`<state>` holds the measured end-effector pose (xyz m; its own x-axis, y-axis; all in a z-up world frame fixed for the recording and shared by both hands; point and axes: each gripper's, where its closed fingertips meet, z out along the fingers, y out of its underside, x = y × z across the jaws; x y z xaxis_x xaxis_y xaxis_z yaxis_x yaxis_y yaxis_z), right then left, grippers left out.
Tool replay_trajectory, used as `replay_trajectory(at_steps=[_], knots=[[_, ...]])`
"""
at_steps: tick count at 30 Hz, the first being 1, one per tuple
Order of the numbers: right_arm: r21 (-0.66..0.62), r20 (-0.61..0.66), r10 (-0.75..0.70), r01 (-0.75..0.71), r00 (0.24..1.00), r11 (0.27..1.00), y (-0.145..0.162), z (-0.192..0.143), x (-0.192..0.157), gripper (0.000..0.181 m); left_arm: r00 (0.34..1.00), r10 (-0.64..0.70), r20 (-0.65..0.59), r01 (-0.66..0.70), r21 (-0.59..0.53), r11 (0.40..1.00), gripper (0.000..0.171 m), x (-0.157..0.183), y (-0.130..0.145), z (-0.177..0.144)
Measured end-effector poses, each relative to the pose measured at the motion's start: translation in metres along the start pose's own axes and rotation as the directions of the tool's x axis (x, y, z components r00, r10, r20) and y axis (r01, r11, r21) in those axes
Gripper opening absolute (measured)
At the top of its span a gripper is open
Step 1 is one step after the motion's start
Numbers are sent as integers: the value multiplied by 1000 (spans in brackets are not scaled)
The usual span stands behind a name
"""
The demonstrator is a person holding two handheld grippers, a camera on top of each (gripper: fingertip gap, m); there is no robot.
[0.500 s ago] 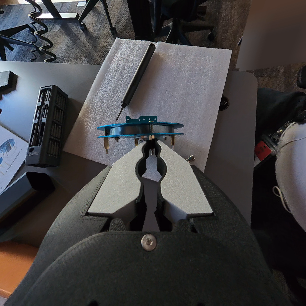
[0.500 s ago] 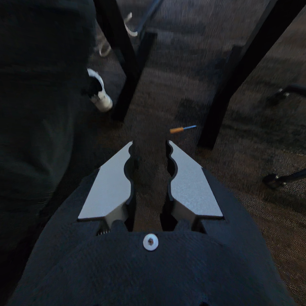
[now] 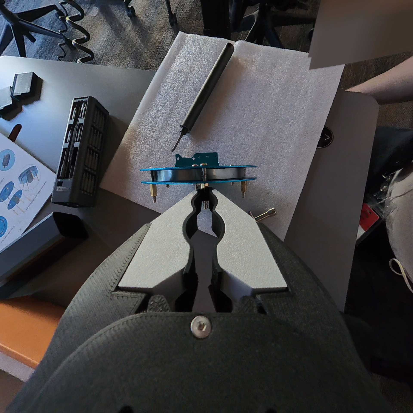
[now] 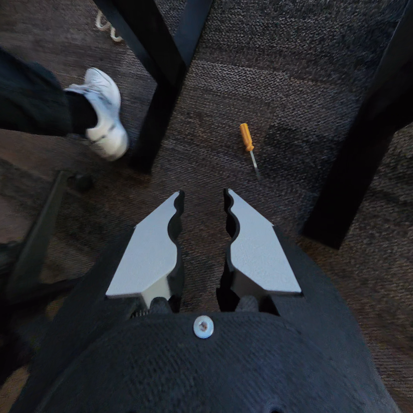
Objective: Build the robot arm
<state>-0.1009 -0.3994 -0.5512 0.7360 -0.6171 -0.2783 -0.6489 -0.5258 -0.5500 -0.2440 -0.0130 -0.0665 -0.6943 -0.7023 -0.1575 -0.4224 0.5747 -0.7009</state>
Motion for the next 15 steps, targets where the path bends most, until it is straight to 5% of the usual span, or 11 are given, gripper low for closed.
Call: replay_trajectory(at_steps=[4, 15], knots=[[-79, -42, -110, 106, 993, 991, 6, 60, 21, 35, 1000, 0, 28, 1, -49, 999, 4, 0, 7, -1], [-322, -12, -72, 64, 997, 945, 0, 231, 51, 37, 997, -61, 47, 67, -134, 989, 5, 2, 17, -1]])
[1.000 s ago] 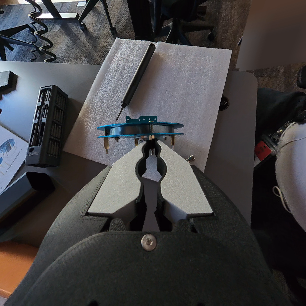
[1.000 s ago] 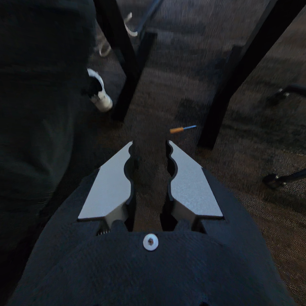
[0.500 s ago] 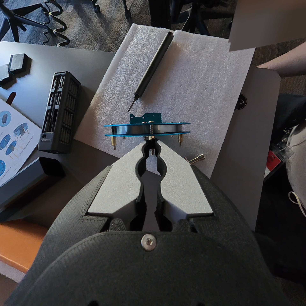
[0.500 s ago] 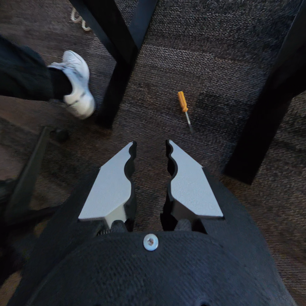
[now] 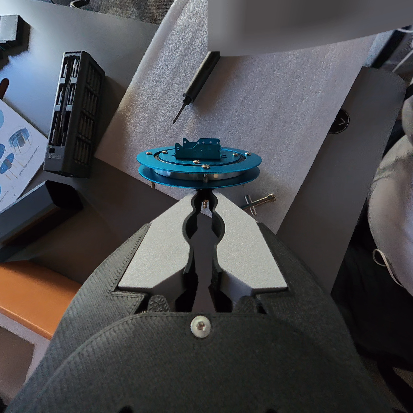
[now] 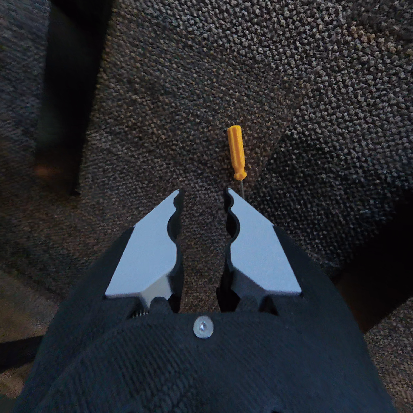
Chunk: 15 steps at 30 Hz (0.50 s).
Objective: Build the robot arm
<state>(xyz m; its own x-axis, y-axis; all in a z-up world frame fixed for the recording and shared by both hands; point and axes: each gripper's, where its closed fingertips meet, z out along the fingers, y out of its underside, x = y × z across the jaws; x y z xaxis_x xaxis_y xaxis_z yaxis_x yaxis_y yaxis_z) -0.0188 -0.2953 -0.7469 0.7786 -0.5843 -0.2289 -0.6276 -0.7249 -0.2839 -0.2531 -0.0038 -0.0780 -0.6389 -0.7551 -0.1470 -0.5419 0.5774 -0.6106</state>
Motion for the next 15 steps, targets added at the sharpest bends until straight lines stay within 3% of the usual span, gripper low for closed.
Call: replay_trajectory(at_steps=[5, 11, 14, 15], knots=[[-86, -94, -77, 68, 993, 994, -10, 46, 17, 42, 1000, 0, 25, 0, -16, 1000, 5, -4, -1, 0], [-151, -104, -3, -12, 995, 989, -6, 83, 20, 32, 999, -21, 33, 22, -36, 999, 5, -7, -2, 1], [-197, -132, 36, -61, 991, 979, 6, 93, 22, 16, 999, -9, 39, 12, -65, 998, 5, -10, -3, 2], [-208, -125, 59, -84, 990, 974, 10, 95, 21, 0, 999, -4, 41, 7, -73, 997, 5, -10, -4, 2]])
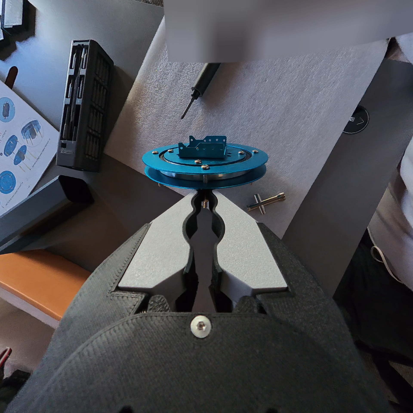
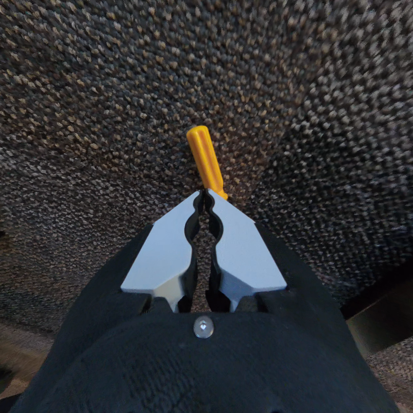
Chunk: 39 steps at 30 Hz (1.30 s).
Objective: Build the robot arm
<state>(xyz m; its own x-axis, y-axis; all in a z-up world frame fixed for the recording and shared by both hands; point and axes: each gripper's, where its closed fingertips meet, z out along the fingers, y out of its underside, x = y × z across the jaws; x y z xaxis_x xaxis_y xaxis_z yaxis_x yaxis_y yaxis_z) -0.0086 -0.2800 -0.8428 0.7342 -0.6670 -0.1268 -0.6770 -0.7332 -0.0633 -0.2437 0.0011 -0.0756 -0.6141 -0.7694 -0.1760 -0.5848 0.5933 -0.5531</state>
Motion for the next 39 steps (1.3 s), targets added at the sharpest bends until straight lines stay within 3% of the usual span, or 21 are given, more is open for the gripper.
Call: replay_trajectory(at_steps=[2, 5, 8, 10, 13, 14, 16, 20, 23, 25, 29, 33, 36, 39], knots=[[-27, 12, 59, -59, 998, 998, 7, 2, 0, 0, 1000, 3, 1, -3, -7, 1000, 5, -1, 0, 0], [71, 52, 62, -66, 997, 995, -4, -6, -6, 9, 1000, -2, 3, 2, -12, 1000, 5, -4, 0, 0], [189, -53, -33, 43, 998, 981, -24, -16, 0, 36, 1000, 4, 8, -4, -19, 1000, 5, -5, 1, 1], [174, -107, -41, 59, 993, 983, -28, -11, 4, 49, 1000, 2, 10, -2, -24, 1000, 5, -5, 0, 1], [-64, -95, 8, -15, 995, 998, 2, 13, 5, 37, 1000, -2, 20, 2, -30, 1000, 5, -7, 1, 1], [-36, -98, 4, -8, 995, 999, -2, 10, 6, 20, 1000, -2, 25, 3, -32, 999, 5, -8, 1, 1], [-65, -65, 41, -45, 997, 997, 5, 5, 4, 19, 999, -5, 36, 6, -34, 999, 5, -10, 1, 1], [123, -8, 149, -147, 989, 982, 10, -47, 2, 19, 999, 4, 45, -4, -18, 1000, 5, -12, 0, 2], [284, 54, 168, -177, 984, 942, 21, -117, -4, 19, 998, 0, 69, 0, -1, 1000, 5, -18, 3, 2], [397, 75, 145, -162, 987, 904, 26, -184, -10, 19, 997, -8, 81, 8, 8, 1000, 5, -20, 5, 3], [575, -25, 36, -16, 999, 818, 31, -344, -25, 18, 995, -7, 95, 4, 35, 999, 5, -23, 8, 3], [719, -108, 48, 45, 993, 694, 45, -504, -45, 18, 990, 54, 129, -63, 63, 996, 5, -26, 8, 3], [794, -193, 65, 116, 979, 597, 61, -613, -75, 18, 987, 83, 137, -97, 97, 991, 4, -24, 5, 3], [811, -188, -29, 171, 982, 560, 65, -701, -137, 18, 986, 76, 147, -91, 100, 991, 5, -25, 9, 3]])
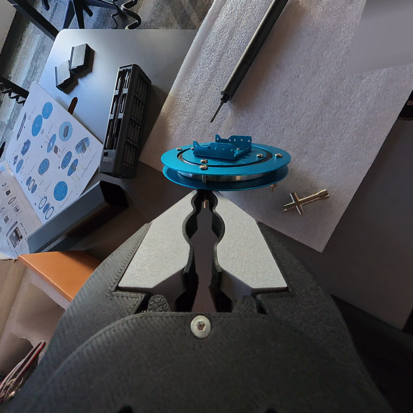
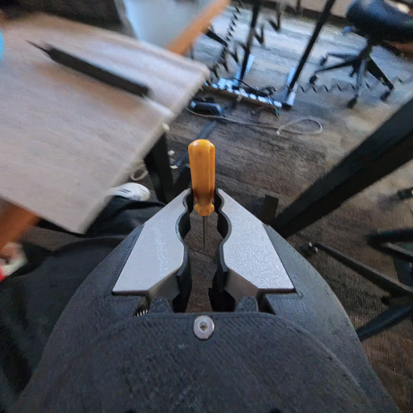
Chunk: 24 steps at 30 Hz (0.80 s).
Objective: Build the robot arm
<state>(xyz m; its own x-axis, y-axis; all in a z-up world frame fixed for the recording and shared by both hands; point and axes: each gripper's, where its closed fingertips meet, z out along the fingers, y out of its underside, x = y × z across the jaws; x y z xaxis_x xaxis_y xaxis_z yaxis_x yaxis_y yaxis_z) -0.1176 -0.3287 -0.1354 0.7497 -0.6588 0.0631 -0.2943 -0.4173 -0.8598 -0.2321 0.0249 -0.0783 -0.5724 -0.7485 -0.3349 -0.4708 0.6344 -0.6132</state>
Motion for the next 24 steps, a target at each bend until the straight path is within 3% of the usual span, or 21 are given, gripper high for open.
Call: replay_trajectory(at_steps=[3, 5, 7, 9, 12, 15, 18, 24], knots=[[92, 246, -34, 11, 969, 996, -81, -33, -73, 18, 1000, -14, -9, 14, 13, 1000, 5, 3, 5, -2], [82, 511, 30, -84, 859, 993, -120, -35, -128, 17, 1000, -13, -20, 14, 18, 1000, 5, 6, 8, -4], [-140, 711, 216, -166, 670, 976, -129, -11, -174, 17, 1000, -1, -28, 2, 25, 1000, 5, 9, 8, -5], [-385, 776, 411, -158, 478, 909, -124, 22, -209, 17, 999, 27, -40, -25, 35, 999, 5, 11, 6, -5], [-646, 663, 635, -125, 396, 753, -106, 72, -224, 17, 997, 58, -51, -57, 32, 998, 5, 9, 0, -3], [-771, 529, 714, -93, 460, 630, -86, 98, -220, 17, 995, 82, -53, -81, 20, 997, 5, 4, -4, -1], [-777, 485, 628, -30, 608, 629, -67, 112, -222, 17, 993, 100, -60, -99, 20, 995, 4, 2, -7, 1], [-803, 450, 622, -14, 641, 596, -68, 115, -222, 15, 990, 118, -75, -116, 26, 993, 4, 3, -5, -1]])
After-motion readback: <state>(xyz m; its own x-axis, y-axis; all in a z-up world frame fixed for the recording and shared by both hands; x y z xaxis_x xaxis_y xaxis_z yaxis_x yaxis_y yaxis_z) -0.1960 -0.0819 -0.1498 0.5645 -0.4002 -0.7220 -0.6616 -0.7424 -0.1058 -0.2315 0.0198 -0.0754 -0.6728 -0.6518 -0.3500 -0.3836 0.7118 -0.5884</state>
